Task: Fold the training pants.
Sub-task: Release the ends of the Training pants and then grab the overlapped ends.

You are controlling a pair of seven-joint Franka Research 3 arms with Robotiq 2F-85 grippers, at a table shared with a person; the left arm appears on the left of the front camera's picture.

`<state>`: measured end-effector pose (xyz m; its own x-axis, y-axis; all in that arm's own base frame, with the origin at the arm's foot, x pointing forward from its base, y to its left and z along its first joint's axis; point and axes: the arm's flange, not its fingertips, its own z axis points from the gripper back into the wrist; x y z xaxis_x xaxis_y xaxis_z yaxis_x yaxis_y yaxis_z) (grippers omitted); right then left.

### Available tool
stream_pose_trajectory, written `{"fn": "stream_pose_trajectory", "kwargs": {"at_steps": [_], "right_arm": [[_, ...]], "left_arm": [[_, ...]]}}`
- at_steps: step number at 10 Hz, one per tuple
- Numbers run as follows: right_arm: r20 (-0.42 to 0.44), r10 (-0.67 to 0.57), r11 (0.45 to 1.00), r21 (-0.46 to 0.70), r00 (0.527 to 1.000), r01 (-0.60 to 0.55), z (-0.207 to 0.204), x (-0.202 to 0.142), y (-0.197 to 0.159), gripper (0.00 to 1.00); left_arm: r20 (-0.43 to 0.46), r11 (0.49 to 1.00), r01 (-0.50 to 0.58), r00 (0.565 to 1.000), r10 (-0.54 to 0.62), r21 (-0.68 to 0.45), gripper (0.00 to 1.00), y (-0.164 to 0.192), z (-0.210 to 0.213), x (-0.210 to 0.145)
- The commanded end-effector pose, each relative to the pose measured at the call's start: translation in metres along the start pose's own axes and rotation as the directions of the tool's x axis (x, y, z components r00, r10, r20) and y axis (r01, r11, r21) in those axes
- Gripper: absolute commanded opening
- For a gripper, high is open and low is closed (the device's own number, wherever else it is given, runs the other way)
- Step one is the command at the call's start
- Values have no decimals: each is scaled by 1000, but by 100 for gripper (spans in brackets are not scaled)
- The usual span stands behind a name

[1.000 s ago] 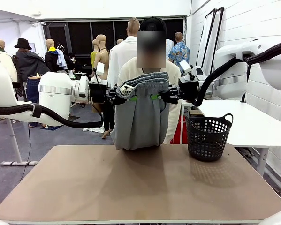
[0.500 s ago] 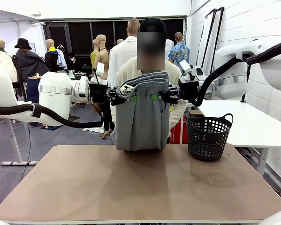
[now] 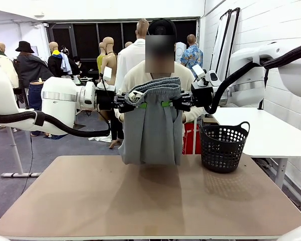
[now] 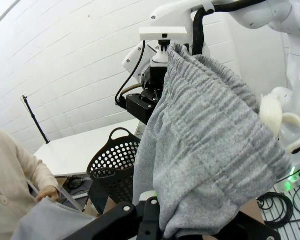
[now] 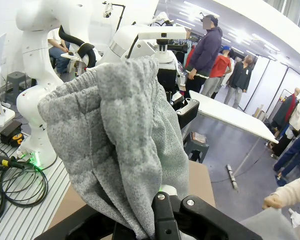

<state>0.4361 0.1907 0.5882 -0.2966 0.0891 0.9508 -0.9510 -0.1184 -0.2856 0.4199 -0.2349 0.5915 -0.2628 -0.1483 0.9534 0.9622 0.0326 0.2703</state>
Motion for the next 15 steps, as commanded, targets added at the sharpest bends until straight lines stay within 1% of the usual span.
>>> {"fn": "stream_pose_trajectory", "kwargs": {"at_steps": [1,15], "right_arm": [[7,2,1000,2,1000,-2,-1,2,0,0],[7,2,1000,2,1000,-2,-1,2,0,0]], "left_arm": [[4,1000,4,1000,-4,11,0,-3,0,4],[4,1000,4,1000,-4,11,0,-3,0,4]]}}
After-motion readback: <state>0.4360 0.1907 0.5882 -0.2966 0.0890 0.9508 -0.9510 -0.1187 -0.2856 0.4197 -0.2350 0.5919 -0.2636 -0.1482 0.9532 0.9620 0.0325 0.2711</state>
